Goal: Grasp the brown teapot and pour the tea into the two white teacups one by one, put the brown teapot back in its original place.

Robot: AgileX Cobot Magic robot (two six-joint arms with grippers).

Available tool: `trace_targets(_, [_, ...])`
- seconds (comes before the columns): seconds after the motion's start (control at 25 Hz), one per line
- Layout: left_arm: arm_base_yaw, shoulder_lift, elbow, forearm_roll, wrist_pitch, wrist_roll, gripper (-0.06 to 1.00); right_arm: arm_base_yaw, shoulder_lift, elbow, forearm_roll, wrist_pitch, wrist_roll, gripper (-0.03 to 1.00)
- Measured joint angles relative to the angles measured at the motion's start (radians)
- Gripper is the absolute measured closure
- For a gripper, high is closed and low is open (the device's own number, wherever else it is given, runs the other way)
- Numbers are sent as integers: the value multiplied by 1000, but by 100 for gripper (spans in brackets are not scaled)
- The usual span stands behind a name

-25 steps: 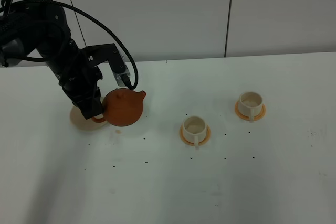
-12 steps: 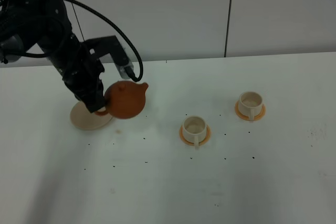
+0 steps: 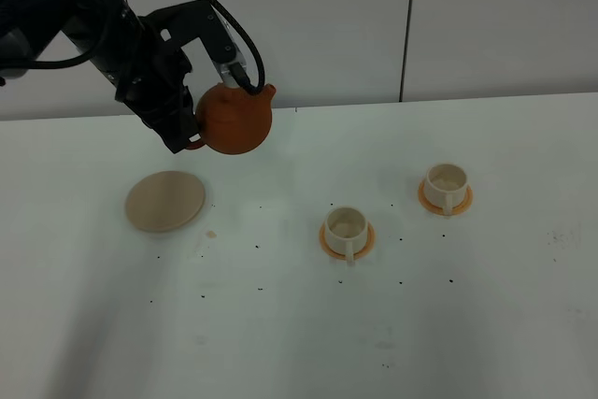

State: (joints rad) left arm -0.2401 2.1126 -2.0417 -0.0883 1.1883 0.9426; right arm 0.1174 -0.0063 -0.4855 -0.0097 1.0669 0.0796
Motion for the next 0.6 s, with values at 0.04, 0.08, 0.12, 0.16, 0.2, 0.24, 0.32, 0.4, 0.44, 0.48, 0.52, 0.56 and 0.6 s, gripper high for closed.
trace_targets(0.04, [0,10,-4,0,0,0,77,0,0,0,0,0,0,73])
trace_targets(0.08, [-1,23,-16,0,0,0,77,0,0,0,0,0,0,73])
trace_targets(0.12, [-5,38,-31,0,1,-1,77,0,0,0,0,0,0,73])
trace_targets(0.16, [-9,52,-49,1,1,-3,77,0,0,0,0,0,0,73])
trace_targets(0.2, [-15,69,-66,3,1,-3,77,0,0,0,0,0,0,73])
trace_targets(0.24, [-23,86,-88,3,2,-3,77,0,0,0,0,0,0,73])
trace_targets(0.32, [-39,116,-135,3,2,-9,77,0,0,0,0,0,0,73])
trace_targets(0.4, [-55,150,-181,1,2,-15,77,0,0,0,0,0,0,73])
trace_targets(0.44, [-64,163,-202,1,1,-16,77,0,0,0,0,0,0,73])
trace_targets(0.48, [-70,177,-216,1,1,-16,77,0,0,0,0,0,0,73])
trace_targets(0.52, [-76,190,-230,0,1,-16,77,0,0,0,0,0,0,73])
trace_targets(0.56, [-83,204,-242,0,1,-16,77,0,0,0,1,0,0,73])
trace_targets(0.6, [-87,213,-249,0,1,-16,77,0,0,0,3,0,0,73])
